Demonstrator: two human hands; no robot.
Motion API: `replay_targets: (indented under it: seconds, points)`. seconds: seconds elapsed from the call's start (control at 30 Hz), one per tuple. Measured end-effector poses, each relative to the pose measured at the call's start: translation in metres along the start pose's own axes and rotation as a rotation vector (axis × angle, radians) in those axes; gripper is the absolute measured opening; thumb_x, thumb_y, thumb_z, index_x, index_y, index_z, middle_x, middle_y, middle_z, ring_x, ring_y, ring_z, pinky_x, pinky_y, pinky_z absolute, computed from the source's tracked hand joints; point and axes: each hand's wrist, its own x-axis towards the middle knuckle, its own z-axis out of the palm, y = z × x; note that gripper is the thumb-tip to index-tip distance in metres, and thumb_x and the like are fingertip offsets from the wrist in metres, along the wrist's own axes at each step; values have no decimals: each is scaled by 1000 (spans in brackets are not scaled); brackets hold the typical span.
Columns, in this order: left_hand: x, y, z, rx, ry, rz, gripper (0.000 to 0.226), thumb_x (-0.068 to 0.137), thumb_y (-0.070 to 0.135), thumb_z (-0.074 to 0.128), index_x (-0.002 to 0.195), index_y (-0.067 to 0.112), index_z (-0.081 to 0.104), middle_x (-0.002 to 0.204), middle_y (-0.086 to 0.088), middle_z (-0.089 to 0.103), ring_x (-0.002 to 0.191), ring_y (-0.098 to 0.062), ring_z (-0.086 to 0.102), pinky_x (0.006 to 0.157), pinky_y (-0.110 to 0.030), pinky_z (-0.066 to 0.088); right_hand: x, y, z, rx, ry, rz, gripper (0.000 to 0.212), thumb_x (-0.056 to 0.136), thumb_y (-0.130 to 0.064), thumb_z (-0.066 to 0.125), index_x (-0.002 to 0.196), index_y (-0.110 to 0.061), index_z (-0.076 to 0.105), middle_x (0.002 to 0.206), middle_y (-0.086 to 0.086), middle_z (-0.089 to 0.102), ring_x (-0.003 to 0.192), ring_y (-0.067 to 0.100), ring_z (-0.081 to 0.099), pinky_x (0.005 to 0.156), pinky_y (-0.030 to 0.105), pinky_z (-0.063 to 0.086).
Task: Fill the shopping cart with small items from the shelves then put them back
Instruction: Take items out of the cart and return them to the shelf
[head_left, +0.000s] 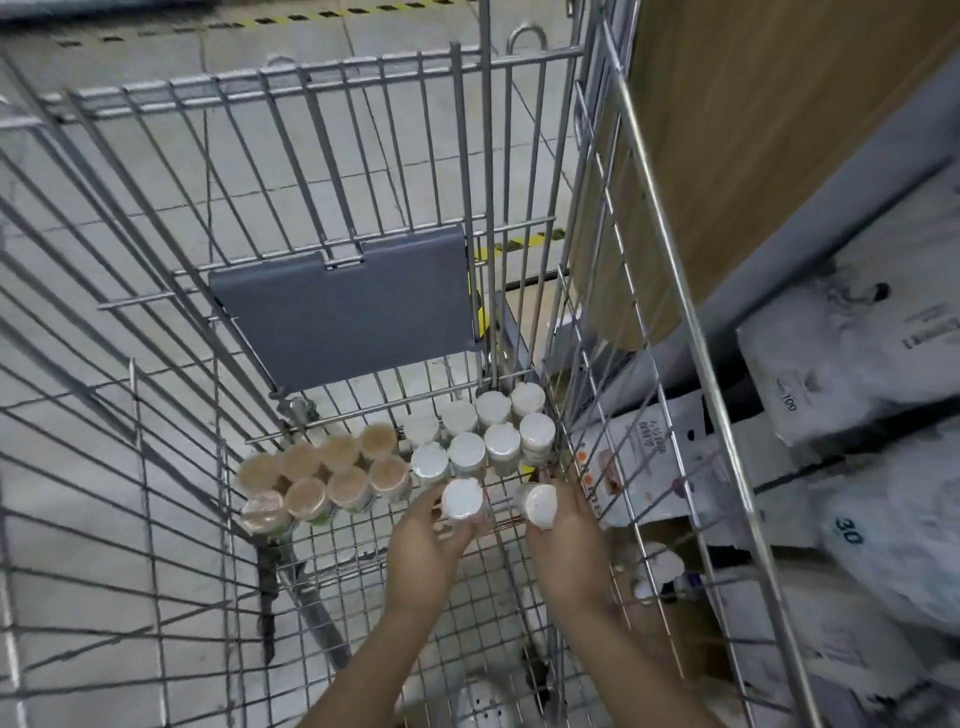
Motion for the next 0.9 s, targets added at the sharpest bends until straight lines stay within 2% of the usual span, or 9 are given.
replay_targets:
  seconds: [0.17,0.27,0.37,0.47,0.53,0.6,0.67,0.77,0.9]
  points:
    - [-27,29,-54,-111,50,-17,39,81,25,73,117,18,58,103,13,65,97,-3,60,82,-25,48,-48,-29,-32,289,82,26,48,74,-21,77,118,-22,58,107,-5,61,95,15,60,76,32,52]
    - [-57,58,-91,-174,86,-14,40,82,27,70,119,20,57,107,11,65,101,-5,60,89,-31,49,-91,-54,-67,496,91,58,46,73,-13,79,110,-30,57,105,-10,58,90,0,56,69,10,44]
    - [-98,95,-132,-248,94,47,30,83,23,69,112,24,60,104,13,66,99,-4,62,90,-27,47,-139,-80,-109,709,77,53,47,73,-4,78,108,-28,58,106,-10,62,91,-4,56,67,2,43]
    - [-147,137,-175,-323,56,108,31,84,23,66,115,20,61,105,9,68,91,5,63,83,-22,48,-191,-101,-156,840,77,13,45,73,-6,78,99,-36,58,97,-19,66,95,2,60,81,14,46]
    - [-179,159,-201,-361,19,135,41,81,35,64,119,20,60,109,2,67,95,-6,64,80,-27,49,-225,-109,-184,922,109,-9,43,72,-10,80,99,-37,61,96,-18,69,98,7,63,85,20,48]
    - [-209,179,-223,-412,-17,143,44,78,45,67,116,23,61,109,-1,67,101,-23,64,85,-41,50,-262,-116,-213,966,166,-27,48,63,-31,87,104,-36,63,103,-16,69,100,8,64,87,27,50]
    - [-236,198,-239,-475,-46,151,31,84,35,65,111,22,62,106,-1,68,100,-26,64,89,-45,50,-299,-120,-238,1036,221,-30,60,55,-46,83,110,-32,63,108,-13,69,99,7,65,87,28,50]
    - [-273,221,-252,-520,-142,158,37,77,43,65,103,17,62,101,1,65,93,-20,63,86,-41,51,-351,-115,-272,1125,292,-34,47,70,-26,83,112,-22,62,109,-3,70,93,5,66,78,21,52]
    - [-323,256,-260,-541,-267,179,37,75,42,66,92,9,62,71,0,61,75,-13,57,81,-44,49,-417,-105,-312,1177,397,10,31,82,0,66,111,-11,60,107,0,69,83,0,66,67,15,53]
